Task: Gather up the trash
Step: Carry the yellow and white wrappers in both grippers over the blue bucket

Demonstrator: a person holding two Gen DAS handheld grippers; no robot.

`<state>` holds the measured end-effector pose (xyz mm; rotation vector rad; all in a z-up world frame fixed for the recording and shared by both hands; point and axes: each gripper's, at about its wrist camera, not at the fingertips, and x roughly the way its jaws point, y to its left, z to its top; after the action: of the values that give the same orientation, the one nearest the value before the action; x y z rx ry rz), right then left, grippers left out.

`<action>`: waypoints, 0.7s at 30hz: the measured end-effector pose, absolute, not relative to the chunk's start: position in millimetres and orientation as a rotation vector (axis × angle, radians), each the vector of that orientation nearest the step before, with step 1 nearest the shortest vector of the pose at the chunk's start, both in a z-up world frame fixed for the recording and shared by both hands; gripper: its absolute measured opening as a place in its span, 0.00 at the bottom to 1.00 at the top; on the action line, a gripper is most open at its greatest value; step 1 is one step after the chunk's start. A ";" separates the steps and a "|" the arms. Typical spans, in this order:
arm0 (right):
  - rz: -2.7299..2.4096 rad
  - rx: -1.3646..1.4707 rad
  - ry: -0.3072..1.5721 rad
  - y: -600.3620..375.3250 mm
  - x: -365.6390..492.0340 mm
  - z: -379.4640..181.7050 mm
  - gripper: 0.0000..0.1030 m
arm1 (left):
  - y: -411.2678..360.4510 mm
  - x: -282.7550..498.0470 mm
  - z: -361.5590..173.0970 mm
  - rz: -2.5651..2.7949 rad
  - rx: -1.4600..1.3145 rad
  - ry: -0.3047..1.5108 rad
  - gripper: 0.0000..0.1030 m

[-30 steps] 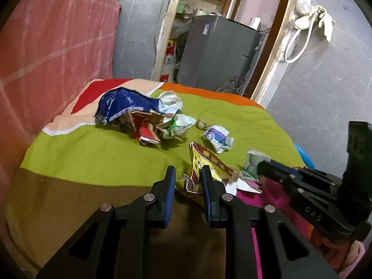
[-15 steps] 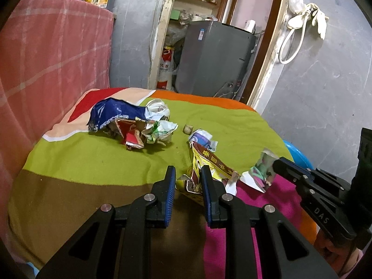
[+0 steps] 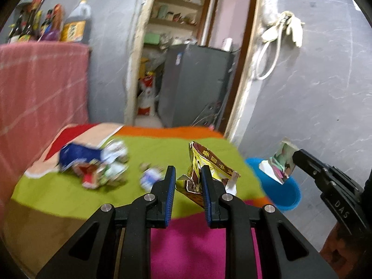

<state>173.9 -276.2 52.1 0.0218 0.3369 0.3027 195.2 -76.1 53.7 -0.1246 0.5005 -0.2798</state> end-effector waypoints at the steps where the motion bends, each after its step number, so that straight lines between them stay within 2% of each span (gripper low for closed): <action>1: 0.286 0.021 0.320 -283.3 173.3 57.1 0.02 | -85.9 197.2 57.1 -0.294 -0.124 0.486 0.18; 11: 0.078 0.037 0.244 -376.5 190.5 74.6 0.02 | -203.0 238.7 76.0 -0.453 -0.093 0.428 0.18; 21: -0.046 0.075 0.316 -457.7 219.1 43.3 0.02 | -300.0 295.7 55.5 -0.528 -0.055 0.518 0.18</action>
<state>219.1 -457.7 43.3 0.0752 0.3157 -0.0463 295.7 -300.0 55.5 -0.0551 0.5184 -0.5275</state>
